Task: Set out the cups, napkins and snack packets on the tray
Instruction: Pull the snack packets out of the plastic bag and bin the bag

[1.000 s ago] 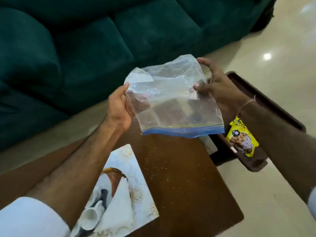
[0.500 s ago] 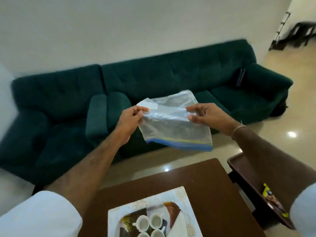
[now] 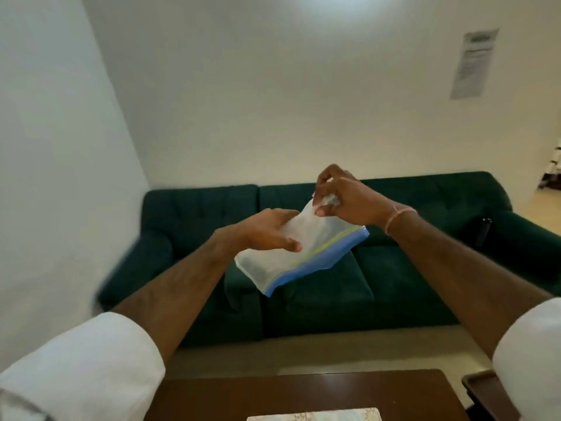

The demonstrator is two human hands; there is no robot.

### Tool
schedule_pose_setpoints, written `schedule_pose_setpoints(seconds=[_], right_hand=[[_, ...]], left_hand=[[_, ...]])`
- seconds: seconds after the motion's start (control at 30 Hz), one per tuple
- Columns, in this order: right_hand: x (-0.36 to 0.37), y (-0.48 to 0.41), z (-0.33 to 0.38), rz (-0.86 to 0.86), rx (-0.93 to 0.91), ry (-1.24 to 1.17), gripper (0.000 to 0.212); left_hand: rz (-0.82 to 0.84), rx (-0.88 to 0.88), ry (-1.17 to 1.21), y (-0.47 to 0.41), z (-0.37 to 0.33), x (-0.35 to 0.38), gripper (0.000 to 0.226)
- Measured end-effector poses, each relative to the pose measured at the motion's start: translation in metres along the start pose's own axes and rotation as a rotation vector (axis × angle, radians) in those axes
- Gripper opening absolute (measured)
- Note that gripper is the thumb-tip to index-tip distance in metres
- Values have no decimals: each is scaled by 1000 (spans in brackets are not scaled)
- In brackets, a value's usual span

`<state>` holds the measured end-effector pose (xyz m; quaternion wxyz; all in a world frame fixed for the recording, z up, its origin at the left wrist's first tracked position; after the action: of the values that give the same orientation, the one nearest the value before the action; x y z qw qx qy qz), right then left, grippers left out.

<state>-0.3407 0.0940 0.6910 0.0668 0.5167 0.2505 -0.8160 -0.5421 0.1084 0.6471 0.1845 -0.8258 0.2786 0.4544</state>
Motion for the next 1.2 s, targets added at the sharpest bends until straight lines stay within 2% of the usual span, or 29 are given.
schedule_pose_setpoints(seconds=[0.07, 0.13, 0.2, 0.27, 0.33, 0.37, 0.4, 0.47, 0.5, 0.6, 0.7, 0.8, 0.9, 1.0, 1.07, 1.13, 1.2], right_hand=[[-3, -18, 25, -112, -47, -73, 37], [1, -26, 38, -284, 52, -153, 79], [18, -24, 47, -360, 212, -395, 116], [50, -20, 53, -214, 365, -854, 141], [90, -17, 69, 124, 417, -1276, 155], [107, -17, 81, 287, 392, -1373, 147], [121, -19, 95, 405, 344, -1400, 126], [143, -28, 121, 492, 257, -1368, 67], [151, -35, 136, 489, 230, -1354, 53], [183, -56, 173, 440, 238, -1291, 64], [232, -76, 205, 347, 301, -1340, 48], [291, -89, 236, 429, 360, -1421, 31], [363, -107, 275, 507, 414, -1474, 24], [436, -131, 313, 542, 443, -1421, 29], [488, -144, 339, 579, 407, -1352, 35], [535, -157, 354, 597, 343, -1237, 42], [585, -166, 373, 685, 205, -1021, 46]], left_hand=[[-116, -53, 192, 11, 3, -11, 30], [-250, -84, 450, 31, 13, -19, 24], [-367, -84, 650, 58, 28, -28, 28], [-466, -82, 829, 82, 46, -36, 39], [-519, -100, 934, 104, 61, -40, 46], [-527, -112, 961, 113, 68, -41, 47], [-535, -118, 976, 124, 75, -43, 47], [-574, -136, 960, 141, 91, -45, 43], [-595, -142, 935, 151, 100, -47, 42], [-647, -147, 942, 183, 132, -51, 41], [-711, -210, 987, 228, 181, -56, 47], [-722, -286, 1010, 278, 237, -56, 48], [-679, -364, 1059, 330, 309, -56, 31], [-559, -450, 1038, 374, 388, -58, 33], [-456, -527, 985, 406, 446, -51, 46], [-339, -591, 905, 431, 500, -45, 62], [-133, -598, 773, 453, 553, -33, 58]])
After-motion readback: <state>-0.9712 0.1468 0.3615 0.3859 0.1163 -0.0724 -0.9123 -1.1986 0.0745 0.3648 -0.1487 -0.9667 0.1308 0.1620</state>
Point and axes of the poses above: each hand's wrist, its own y-axis away from the middle knuckle, its own x-axis out of the palm, z = x × y, the point moved 3 cm from there along -y, towards the middle knuckle, and after that the axes turned 4 degrees about x, right-handed, at the moved point
